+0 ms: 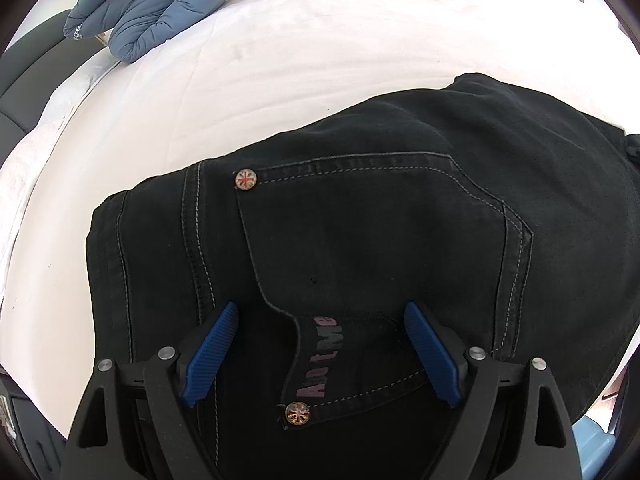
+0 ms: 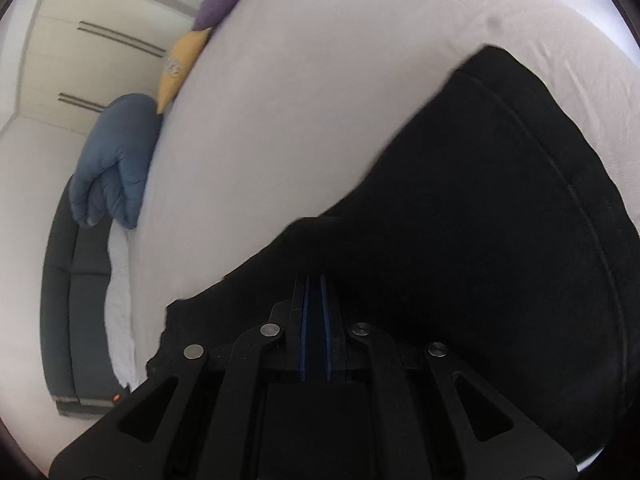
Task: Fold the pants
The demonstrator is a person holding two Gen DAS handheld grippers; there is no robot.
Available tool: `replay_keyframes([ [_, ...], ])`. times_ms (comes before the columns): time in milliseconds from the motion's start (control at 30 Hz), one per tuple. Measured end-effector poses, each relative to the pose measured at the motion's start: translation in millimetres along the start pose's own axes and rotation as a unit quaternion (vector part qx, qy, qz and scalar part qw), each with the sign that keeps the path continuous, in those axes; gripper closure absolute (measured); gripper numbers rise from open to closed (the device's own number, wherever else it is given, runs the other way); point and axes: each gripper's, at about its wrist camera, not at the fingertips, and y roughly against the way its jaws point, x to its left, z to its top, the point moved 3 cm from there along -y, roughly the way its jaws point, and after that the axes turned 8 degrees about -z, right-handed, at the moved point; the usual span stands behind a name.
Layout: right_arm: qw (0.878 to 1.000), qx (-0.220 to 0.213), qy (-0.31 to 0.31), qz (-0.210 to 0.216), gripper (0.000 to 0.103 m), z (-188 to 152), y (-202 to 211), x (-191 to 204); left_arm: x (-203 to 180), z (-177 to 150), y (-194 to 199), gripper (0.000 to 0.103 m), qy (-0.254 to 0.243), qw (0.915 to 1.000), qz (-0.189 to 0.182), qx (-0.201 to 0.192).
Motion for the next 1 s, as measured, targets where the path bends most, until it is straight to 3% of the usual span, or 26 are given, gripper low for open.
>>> replay_keyframes([
  [100, 0.995, -0.041, -0.073, 0.052, 0.103, 16, 6, -33, 1, 1, 0, 0.014, 0.001, 1.0, -0.001, -0.001],
  [200, 0.99, -0.128, -0.066, 0.006, 0.103, 24, 33, -48, 2, 0, 0, 0.014, 0.004, 1.0, 0.0, -0.006],
  [367, 0.977, -0.171, -0.111, -0.057, 0.103, 19, 66, -65, 4, -4, 0, 0.013, 0.006, 0.9999, 0.003, -0.012],
  [400, 0.976, -0.175, -0.112, -0.068, 0.098, 12, 74, -60, 4, -4, 0, 0.013, 0.007, 0.9999, 0.003, -0.013],
  [433, 0.978, -0.173, -0.104, -0.045, 0.095, 4, 81, -50, 2, -6, 1, 0.013, 0.007, 0.9999, 0.004, -0.013],
  [500, 0.991, -0.121, -0.044, 0.026, 0.095, -21, 76, -14, 2, -7, 1, 0.013, 0.007, 0.9999, 0.005, -0.014],
  [633, 0.998, -0.022, 0.035, 0.04, 0.095, -73, 42, 24, 1, -8, 3, 0.013, 0.007, 0.9999, 0.004, -0.013],
  [700, 1.0, 0.016, 0.021, -0.009, 0.096, -89, 21, 8, 1, -6, 6, 0.013, 0.008, 0.9999, 0.002, -0.009],
  [733, 1.0, 0.017, 0.006, -0.008, 0.103, -93, 17, -3, 1, -5, 8, 0.013, 0.006, 1.0, 0.0, -0.006],
  [800, 1.0, 0.015, -0.008, 0.006, 0.103, -94, 19, -19, 1, -4, 13, 0.014, 0.007, 1.0, 0.002, 0.0],
  [867, 1.0, 0.002, 0.006, -0.018, 0.103, -93, 27, -23, -8, -4, 24, 0.021, 0.003, 1.0, 0.005, -0.003],
  [1000, 0.997, -0.011, 0.02, -0.077, 0.103, -83, 38, -26, -46, 1, 52, 0.021, -0.026, 0.9988, -0.006, -0.042],
])
